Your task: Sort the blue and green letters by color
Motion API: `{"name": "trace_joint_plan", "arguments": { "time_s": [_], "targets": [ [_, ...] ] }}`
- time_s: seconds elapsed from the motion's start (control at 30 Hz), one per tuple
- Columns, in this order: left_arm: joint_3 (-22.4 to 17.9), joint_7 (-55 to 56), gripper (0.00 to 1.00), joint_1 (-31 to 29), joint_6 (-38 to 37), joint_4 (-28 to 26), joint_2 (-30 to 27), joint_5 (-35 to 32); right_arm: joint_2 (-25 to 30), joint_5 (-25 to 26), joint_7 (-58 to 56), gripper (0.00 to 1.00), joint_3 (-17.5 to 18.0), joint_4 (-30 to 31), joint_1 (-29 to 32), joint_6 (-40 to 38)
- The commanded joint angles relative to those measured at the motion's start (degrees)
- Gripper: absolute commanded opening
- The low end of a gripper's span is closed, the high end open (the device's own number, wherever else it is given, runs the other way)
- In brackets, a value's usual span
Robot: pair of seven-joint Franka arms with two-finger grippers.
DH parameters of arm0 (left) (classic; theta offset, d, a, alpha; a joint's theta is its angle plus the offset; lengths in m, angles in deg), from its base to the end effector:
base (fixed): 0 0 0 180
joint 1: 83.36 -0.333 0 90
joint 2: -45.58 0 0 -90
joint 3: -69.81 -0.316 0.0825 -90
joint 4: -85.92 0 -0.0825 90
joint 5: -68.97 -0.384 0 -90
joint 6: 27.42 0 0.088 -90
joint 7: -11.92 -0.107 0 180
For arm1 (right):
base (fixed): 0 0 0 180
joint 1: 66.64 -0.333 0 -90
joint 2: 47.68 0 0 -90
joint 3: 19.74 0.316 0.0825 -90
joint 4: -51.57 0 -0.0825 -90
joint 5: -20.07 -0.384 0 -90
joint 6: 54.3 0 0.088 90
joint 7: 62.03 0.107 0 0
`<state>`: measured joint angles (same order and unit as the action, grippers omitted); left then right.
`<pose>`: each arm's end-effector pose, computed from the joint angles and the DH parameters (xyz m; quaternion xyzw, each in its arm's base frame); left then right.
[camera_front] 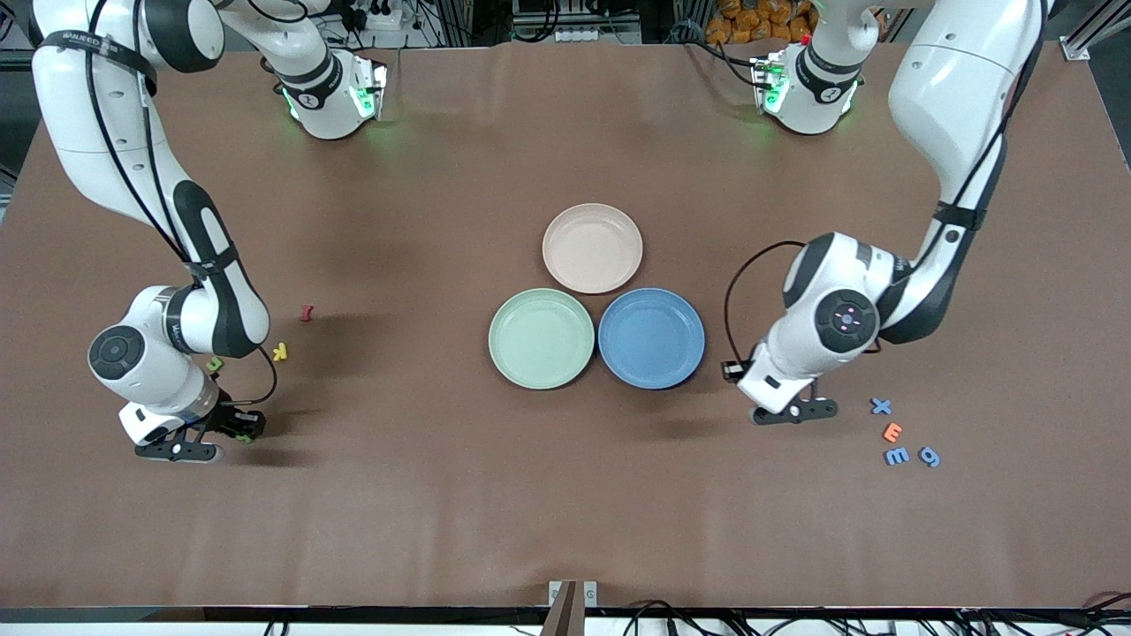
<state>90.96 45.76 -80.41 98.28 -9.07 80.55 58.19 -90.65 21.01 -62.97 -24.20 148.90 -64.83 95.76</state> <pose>0.6332 -0.2441 0.2704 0.9978 0.0577 -0.0264 0.0188 0.6862 -0.0690 0.1759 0.9955 -0.0269 0.0839 0.0356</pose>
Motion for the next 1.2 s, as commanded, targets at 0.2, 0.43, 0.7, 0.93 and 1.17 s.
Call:
{"name": "trace_joint_plan", "arguments": {
  "time_s": [0.2,0.43,0.7,0.93,1.17],
  "targets": [
    [1.3,11.4,0.4,6.2,-0.7,-0.6,-0.7,-0.5,0.6,1.2,-0.1,0.03,0.4,0.0,0.3,-0.4],
    [1.3,13.8,0.4,10.1,-0.6,0.5,0.7,-0.3,2.9,0.5,0.4,0.03,0.5,-3.4,-0.8,-8.8],
    [1.4,13.4,0.4,10.7,-0.3,1.1,2.8,2.0,4.7,0.0,7.7,0.03,3.9,-7.7,-3.3,-18.6],
    [1.3,13.4,0.48,11.7,-0.1,1.3,3.8,1.9,4.6,0.0,20.3,0.03,8.1,-9.3,-8.1,-20.2],
    [1.3,13.6,1.0,12.2,-0.1,1.4,3.6,1.6,4.1,0.0,32.9,0.03,11.3,-9.4,-14.5,-20.2]
  ]
}}
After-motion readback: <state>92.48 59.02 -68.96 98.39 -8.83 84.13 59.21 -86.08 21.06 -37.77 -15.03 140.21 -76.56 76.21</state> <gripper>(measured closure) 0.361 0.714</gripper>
